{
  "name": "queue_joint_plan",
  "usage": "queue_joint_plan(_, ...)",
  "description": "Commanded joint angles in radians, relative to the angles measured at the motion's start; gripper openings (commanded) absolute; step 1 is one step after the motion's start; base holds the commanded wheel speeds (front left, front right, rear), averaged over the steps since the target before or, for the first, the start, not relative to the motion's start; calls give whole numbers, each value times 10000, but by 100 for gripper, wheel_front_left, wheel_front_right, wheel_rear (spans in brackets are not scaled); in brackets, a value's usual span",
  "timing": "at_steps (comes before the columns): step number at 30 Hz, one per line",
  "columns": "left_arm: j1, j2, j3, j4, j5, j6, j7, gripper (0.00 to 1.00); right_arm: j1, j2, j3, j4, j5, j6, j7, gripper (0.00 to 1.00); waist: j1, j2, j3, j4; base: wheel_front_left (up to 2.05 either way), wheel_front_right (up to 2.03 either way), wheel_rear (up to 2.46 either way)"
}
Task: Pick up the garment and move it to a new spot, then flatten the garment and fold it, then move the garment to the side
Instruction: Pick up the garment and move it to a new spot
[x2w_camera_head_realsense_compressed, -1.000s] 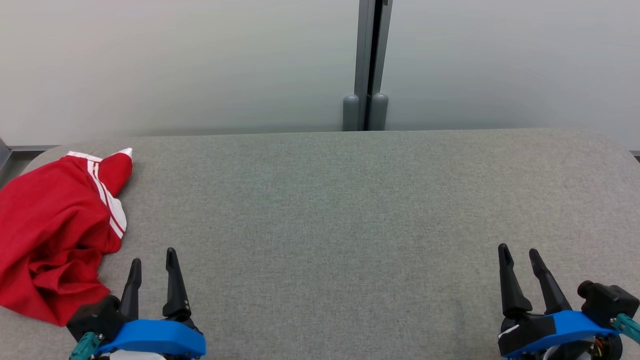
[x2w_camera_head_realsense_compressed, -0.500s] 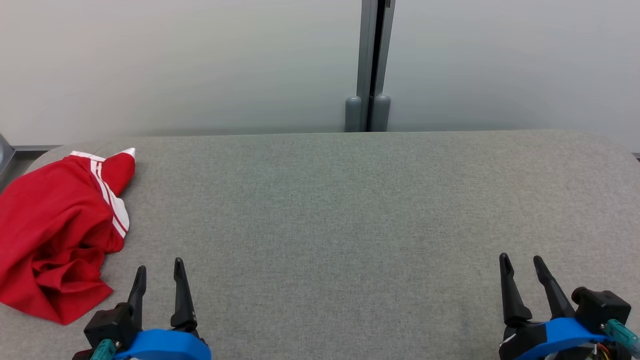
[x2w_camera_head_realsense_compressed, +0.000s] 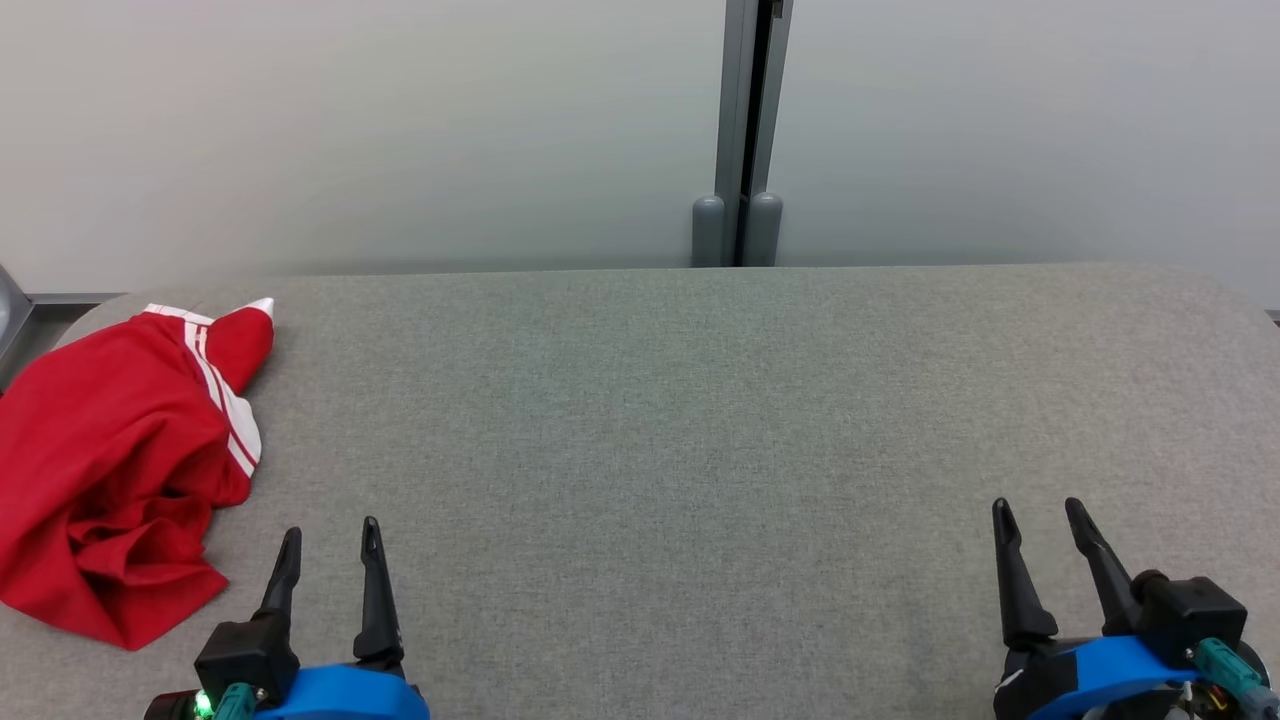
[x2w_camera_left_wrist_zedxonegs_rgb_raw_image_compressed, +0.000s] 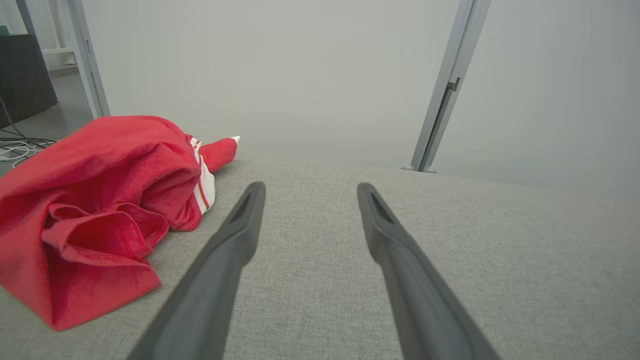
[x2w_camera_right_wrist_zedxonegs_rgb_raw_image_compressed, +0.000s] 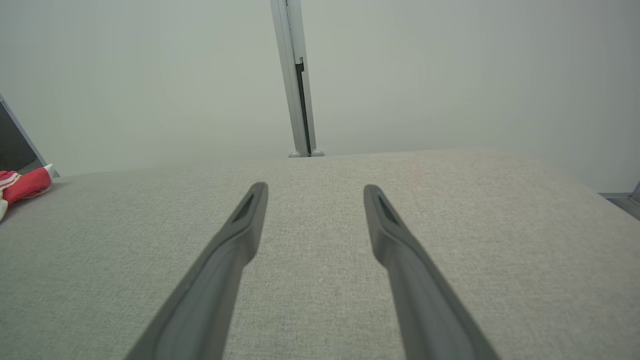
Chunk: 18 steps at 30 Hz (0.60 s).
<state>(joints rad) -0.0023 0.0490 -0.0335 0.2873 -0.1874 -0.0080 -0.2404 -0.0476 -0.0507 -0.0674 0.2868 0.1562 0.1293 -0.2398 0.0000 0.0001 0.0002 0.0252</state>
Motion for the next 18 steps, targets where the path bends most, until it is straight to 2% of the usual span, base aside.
queue_joint_plan(1,121,22,20,8,215,31,-95,100,152,-4,19,26,-224,22,-93,100,0,-1,-7,16,0,0,0)
queue_joint_plan(10,143,22,-3,44,687,112,-253,100,238,-6,168,156,-786,26,-264,100,0,-1,20,219,0,0,0)
queue_joint_plan(18,-30,16,59,-70,548,174,-254,100,235,-7,370,166,-594,26,-267,100,0,-1,149,1370,0,0,0)
